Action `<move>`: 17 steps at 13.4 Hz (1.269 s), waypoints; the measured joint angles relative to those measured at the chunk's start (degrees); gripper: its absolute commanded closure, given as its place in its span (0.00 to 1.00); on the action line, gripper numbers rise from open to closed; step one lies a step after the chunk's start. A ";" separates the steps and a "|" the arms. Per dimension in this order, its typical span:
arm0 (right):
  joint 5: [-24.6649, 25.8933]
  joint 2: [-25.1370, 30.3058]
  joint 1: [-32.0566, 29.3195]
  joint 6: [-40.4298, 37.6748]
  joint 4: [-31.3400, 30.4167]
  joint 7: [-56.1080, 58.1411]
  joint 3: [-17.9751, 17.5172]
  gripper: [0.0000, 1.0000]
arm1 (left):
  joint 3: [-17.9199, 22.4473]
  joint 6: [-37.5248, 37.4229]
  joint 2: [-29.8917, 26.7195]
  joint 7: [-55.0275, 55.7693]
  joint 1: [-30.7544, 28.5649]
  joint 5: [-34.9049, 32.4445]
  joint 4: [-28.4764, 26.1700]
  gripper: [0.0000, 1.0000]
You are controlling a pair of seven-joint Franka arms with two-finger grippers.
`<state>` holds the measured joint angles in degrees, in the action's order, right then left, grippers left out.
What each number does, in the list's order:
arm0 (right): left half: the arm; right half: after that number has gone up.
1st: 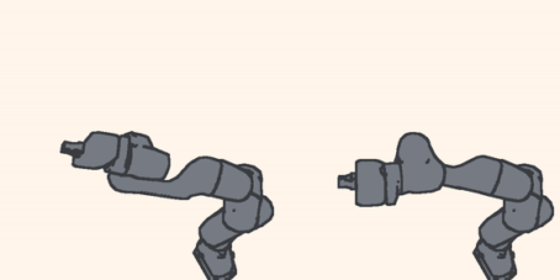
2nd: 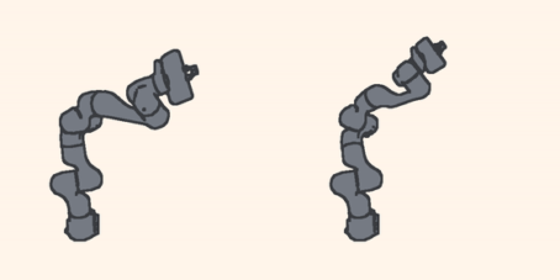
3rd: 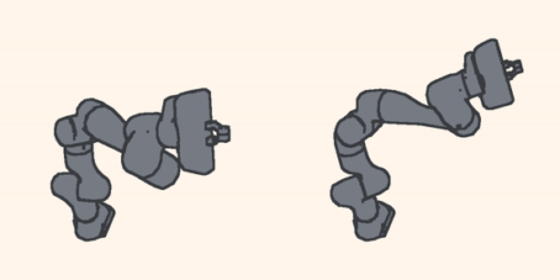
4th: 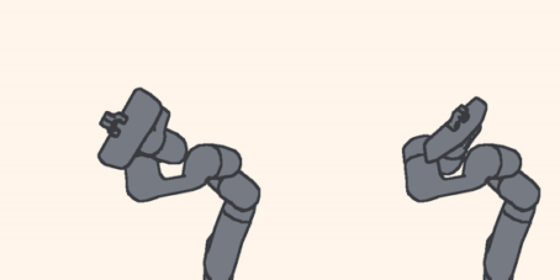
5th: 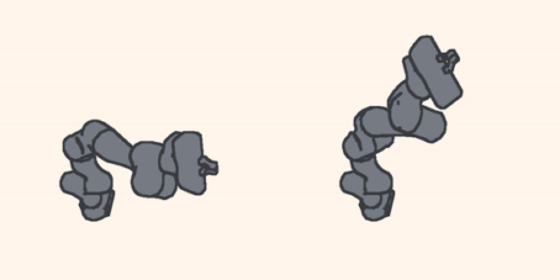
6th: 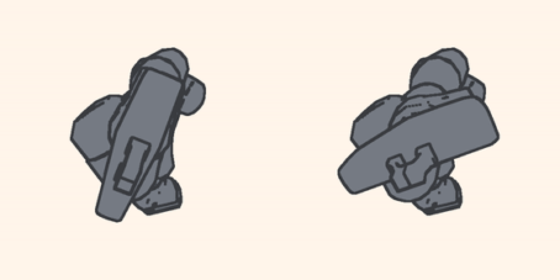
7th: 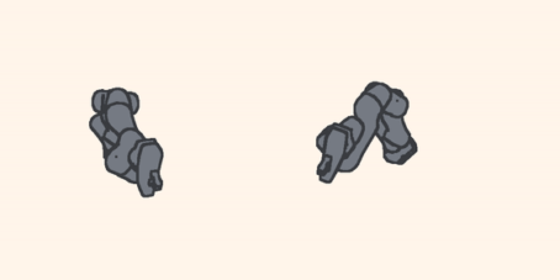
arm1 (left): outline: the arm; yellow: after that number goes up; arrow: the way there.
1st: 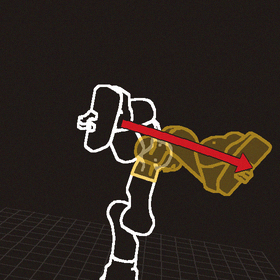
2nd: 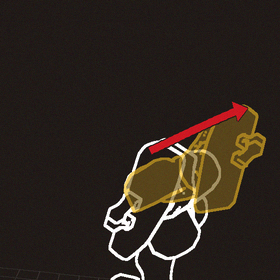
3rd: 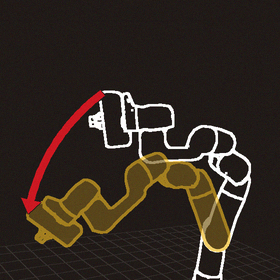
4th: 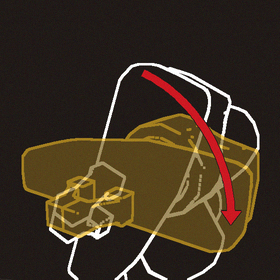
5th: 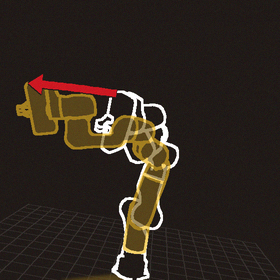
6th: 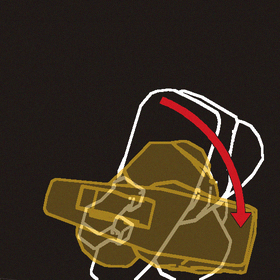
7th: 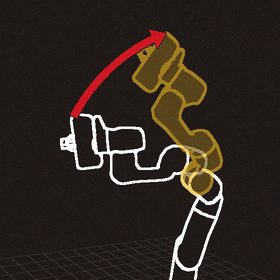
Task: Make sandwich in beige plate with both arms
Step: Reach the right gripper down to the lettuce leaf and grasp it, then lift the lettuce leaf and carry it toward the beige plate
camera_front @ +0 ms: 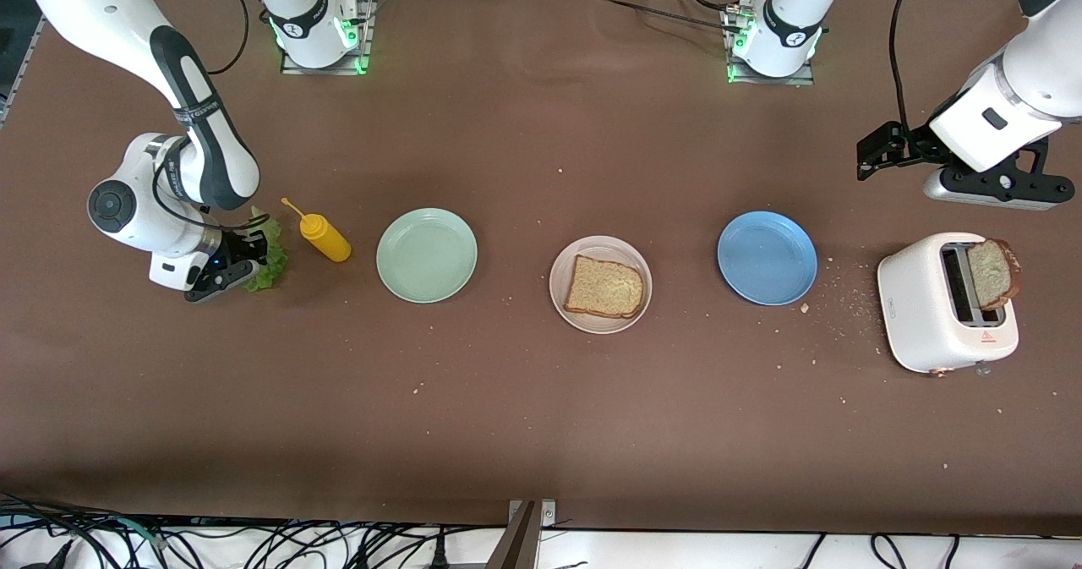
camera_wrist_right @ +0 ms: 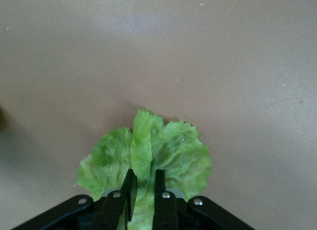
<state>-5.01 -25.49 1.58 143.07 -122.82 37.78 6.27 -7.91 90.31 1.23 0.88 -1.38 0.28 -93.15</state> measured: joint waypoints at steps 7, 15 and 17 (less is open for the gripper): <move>3.52 0.79 0.61 -12.92 11.67 0.33 -0.09 1.00 | -0.09 -0.11 0.00 0.00 0.05 0.00 0.00 0.00; 3.78 1.74 9.26 -41.86 40.30 -9.41 -0.36 1.00 | -0.11 -0.14 0.00 0.00 0.05 0.00 0.14 0.00; 0.99 1.75 13.00 -43.76 42.76 -20.86 -0.54 1.00 | -0.11 -0.16 0.00 0.00 0.05 0.00 0.15 0.00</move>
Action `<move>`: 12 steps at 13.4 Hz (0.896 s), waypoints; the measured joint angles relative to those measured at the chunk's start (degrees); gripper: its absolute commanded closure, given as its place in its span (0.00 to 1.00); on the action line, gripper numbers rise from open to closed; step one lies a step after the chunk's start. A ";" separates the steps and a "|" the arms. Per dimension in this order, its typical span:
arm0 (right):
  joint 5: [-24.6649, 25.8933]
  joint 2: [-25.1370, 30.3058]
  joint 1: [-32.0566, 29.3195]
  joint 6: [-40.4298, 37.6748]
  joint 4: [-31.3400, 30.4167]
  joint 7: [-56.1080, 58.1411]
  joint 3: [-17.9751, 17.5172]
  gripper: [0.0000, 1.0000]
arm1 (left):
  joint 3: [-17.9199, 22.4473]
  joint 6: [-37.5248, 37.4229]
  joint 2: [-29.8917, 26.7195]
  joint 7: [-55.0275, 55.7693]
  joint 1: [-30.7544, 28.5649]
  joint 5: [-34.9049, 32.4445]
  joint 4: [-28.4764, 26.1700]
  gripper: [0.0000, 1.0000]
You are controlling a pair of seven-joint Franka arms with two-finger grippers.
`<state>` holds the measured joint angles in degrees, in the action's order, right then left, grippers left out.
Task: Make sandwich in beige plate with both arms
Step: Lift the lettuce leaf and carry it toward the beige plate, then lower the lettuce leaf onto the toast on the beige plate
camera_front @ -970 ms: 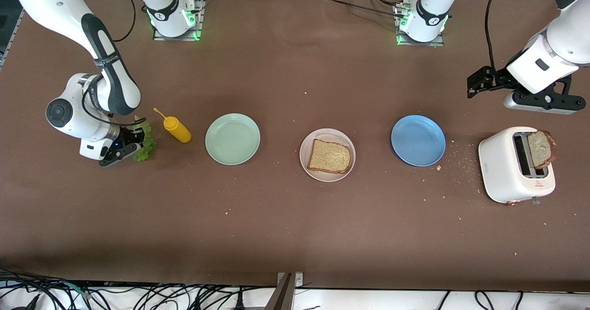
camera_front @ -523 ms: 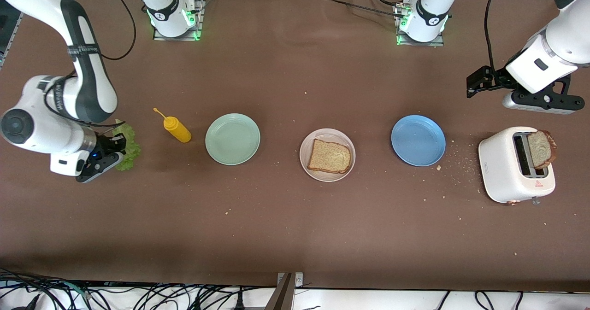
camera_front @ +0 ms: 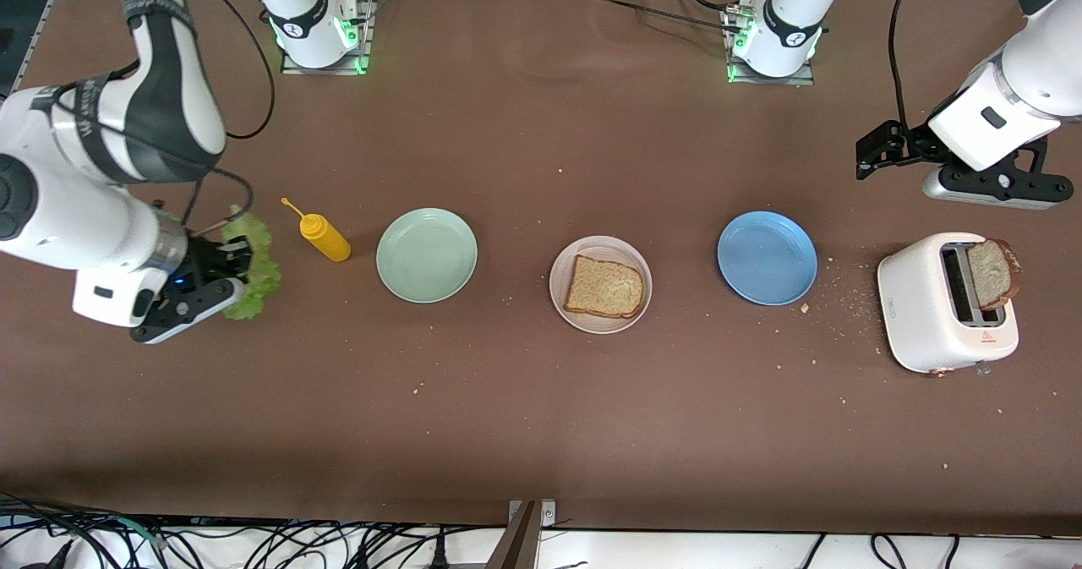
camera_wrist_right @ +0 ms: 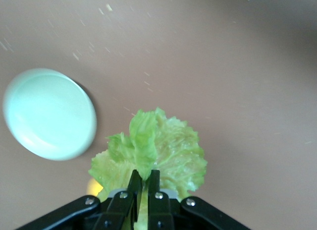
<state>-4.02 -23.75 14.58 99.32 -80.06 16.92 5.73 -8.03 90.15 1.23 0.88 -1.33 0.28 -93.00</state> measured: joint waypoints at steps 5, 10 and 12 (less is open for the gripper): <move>-6.91 -0.91 10.27 3.65 0.77 -29.71 -0.25 1.00 | 0.00 -0.05 0.00 0.00 0.00 0.00 0.01 0.00; -14.50 -6.96 20.72 21.01 0.83 -60.89 -0.35 1.00 | -0.10 -0.13 0.00 0.00 0.05 0.00 0.03 0.00; -15.58 -10.56 23.97 28.93 0.90 -71.24 -0.36 1.00 | -0.10 -0.14 0.00 0.00 0.03 0.00 0.06 0.00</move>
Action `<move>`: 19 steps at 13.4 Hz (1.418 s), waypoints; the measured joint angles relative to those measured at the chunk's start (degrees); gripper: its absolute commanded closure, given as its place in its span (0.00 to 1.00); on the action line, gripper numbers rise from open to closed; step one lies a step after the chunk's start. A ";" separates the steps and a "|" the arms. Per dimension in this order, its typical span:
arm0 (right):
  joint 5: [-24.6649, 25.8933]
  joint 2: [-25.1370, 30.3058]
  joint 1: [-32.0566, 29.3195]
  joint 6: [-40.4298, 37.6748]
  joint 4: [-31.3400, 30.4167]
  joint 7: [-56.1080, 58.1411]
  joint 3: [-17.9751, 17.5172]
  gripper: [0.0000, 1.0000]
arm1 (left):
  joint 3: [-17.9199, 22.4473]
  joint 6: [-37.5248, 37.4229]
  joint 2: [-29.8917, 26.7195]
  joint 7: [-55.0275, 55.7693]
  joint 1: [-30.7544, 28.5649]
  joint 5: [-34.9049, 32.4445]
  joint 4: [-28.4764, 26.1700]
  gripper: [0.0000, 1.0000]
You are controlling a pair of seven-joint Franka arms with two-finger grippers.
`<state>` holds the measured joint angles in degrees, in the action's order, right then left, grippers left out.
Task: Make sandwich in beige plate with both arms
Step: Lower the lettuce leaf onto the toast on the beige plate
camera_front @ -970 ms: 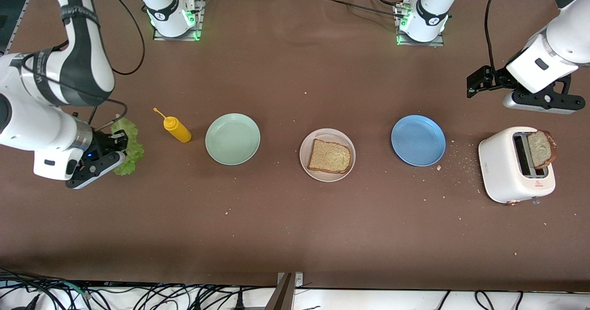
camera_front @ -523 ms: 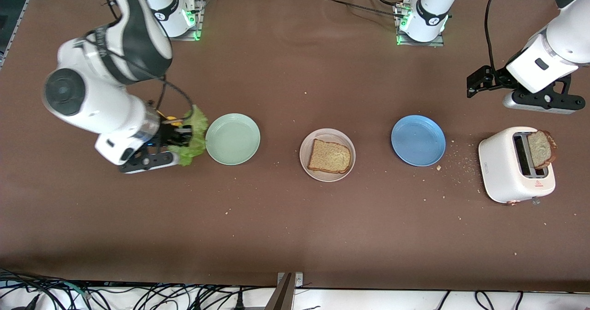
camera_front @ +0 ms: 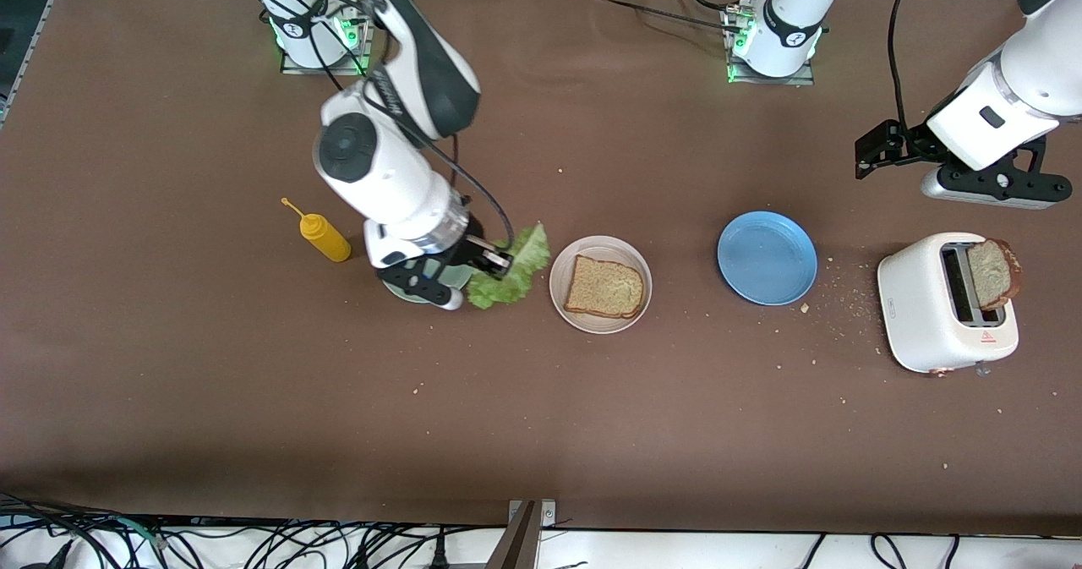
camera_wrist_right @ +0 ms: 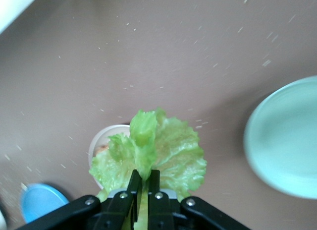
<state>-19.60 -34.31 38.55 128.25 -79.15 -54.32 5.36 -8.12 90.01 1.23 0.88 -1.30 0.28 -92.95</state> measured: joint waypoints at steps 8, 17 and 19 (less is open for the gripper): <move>-1.86 -17.30 7.35 21.03 6.38 -24.95 -1.39 1.00 | 0.00 -0.03 0.00 0.00 0.00 0.00 0.00 0.00; -2.11 -19.31 7.30 17.57 6.86 -25.14 -2.41 1.00 | 0.00 -0.03 0.00 0.00 0.00 0.00 0.00 0.00; -2.11 -19.83 7.45 17.56 6.87 -25.14 -2.52 0.90 | 0.00 -0.03 0.00 0.00 0.00 0.00 0.00 0.00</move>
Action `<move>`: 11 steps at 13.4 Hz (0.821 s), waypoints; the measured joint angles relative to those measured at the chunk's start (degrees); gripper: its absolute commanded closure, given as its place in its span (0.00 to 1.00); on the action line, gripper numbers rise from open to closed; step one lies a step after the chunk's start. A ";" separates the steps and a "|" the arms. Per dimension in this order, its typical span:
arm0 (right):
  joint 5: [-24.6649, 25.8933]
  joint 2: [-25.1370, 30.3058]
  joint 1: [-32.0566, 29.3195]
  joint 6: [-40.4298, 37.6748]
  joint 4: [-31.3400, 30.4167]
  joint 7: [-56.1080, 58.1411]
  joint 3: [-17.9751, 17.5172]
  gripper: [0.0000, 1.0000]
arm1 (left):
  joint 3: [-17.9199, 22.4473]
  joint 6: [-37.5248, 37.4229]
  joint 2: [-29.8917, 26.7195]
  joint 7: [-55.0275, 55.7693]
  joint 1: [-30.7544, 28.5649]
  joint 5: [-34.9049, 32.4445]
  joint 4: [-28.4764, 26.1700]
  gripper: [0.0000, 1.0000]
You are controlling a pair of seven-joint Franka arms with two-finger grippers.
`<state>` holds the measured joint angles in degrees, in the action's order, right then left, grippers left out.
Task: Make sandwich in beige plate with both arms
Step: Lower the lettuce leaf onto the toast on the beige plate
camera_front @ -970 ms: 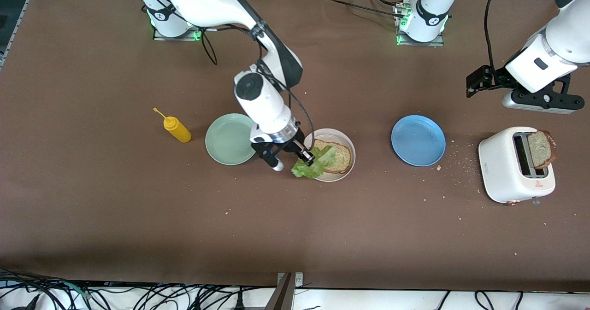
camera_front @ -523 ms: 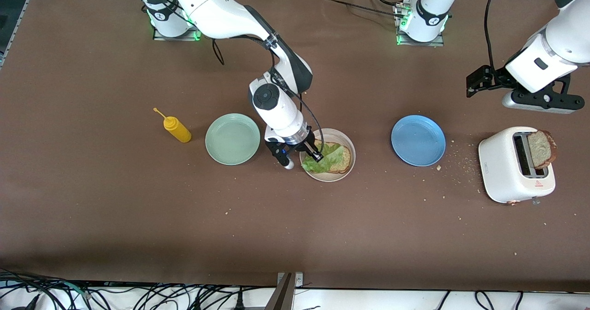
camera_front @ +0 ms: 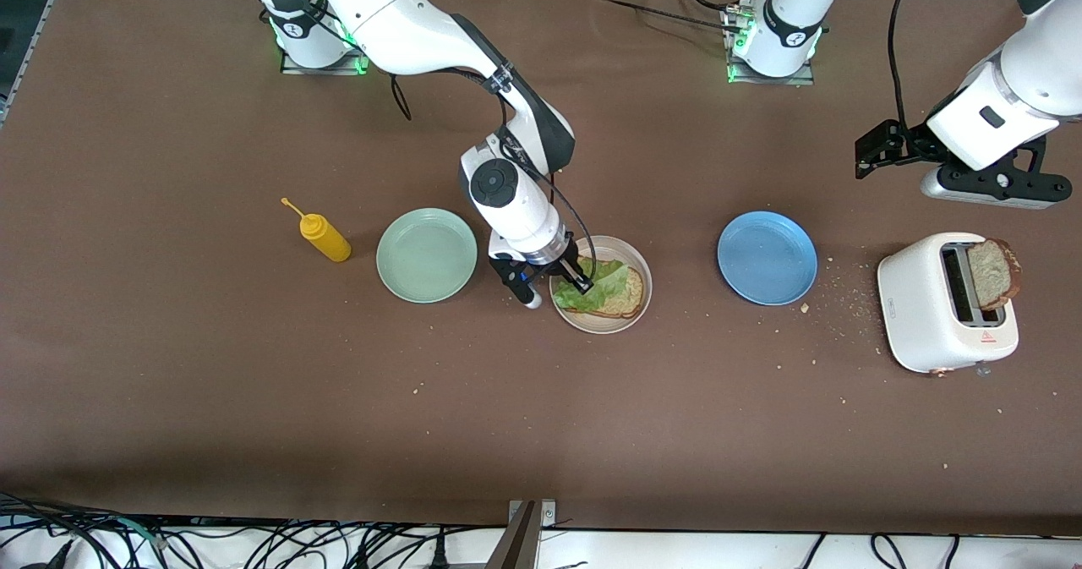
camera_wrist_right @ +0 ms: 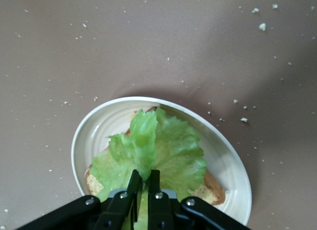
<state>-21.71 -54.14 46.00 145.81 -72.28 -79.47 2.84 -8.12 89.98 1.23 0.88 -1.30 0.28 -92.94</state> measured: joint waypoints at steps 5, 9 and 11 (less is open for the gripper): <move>0.00 -0.45 0.19 0.02 0.21 0.00 -0.05 0.16 | 0.00 0.00 0.00 0.00 -0.05 0.00 0.00 0.00; 0.00 -0.45 0.19 0.02 0.40 -0.01 -0.06 0.06 | 0.01 0.00 0.00 0.00 -0.05 0.00 0.00 0.00; 0.00 -0.35 0.16 -0.29 1.13 -0.05 0.00 0.02 | 0.01 0.00 0.00 0.00 -0.05 0.00 0.00 0.00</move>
<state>-21.71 -54.49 46.16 145.52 -71.15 -79.52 2.84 -8.12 89.98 1.23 0.88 -1.35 0.28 -92.94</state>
